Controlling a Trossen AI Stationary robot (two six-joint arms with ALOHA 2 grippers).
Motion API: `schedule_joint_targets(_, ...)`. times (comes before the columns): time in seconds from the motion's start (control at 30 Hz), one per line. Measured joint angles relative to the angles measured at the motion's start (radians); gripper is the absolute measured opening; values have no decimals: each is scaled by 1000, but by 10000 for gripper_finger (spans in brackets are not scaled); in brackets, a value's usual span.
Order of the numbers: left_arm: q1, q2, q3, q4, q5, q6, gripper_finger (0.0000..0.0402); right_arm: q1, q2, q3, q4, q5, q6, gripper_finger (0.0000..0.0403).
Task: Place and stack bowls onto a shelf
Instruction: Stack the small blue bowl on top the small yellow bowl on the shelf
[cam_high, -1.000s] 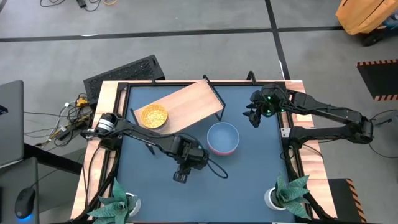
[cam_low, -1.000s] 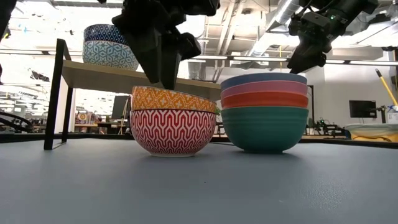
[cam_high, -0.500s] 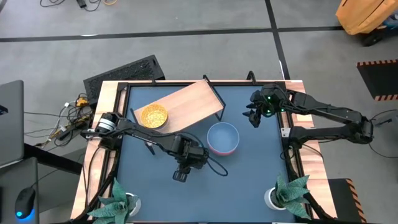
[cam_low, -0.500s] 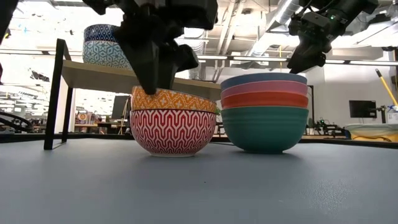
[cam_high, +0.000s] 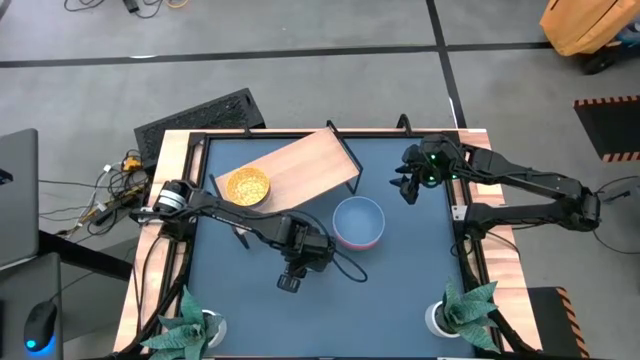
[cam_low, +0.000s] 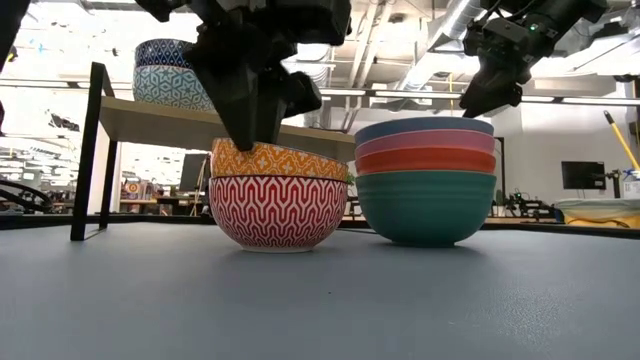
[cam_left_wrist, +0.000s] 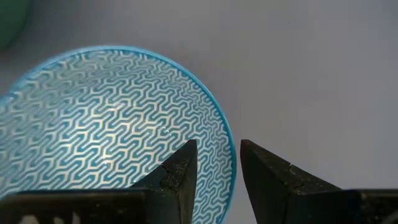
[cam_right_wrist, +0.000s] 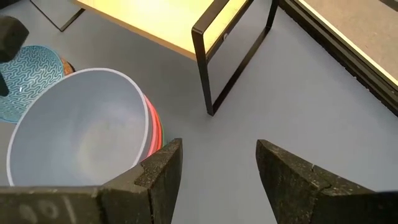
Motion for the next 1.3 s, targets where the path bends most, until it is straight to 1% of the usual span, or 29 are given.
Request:
schedule_joint_targets(0.27, 3, 0, -20, 9, 21, -8, 106, 0, 0, 0, 0, 0, 0, 230)
schedule_joint_targets(0.33, 5, 0, -20, 9, 21, -14, 100, 0, 0, 0, 0, 0, 0, 230)
schedule_joint_targets(0.43, 9, -1, -20, 7, 21, -27, 77, 0, 0, 0, 0, 0, 1, 230)
schedule_joint_targets(0.6, 8, -8, -20, 3, 27, -21, 13, 0, 0, 0, 0, 0, 1, 230)
schedule_joint_targets(0.83, 8, -16, -20, -5, 33, -33, 3, 0, 0, 0, 1, 0, 1, 230)
schedule_joint_targets(0.97, 7, -41, -18, -9, -28, -54, 1, 0, 0, 0, 1, 0, 2, 230)
schedule_joint_targets(1.1, 6, -66, 14, -41, -109, -83, 0, 0, 0, 0, 4, 0, 1, 230)
schedule_joint_targets(1.3, 6, -86, 83, -89, -134, -121, 0, 0, 0, 0, 8, 0, 1, 230)
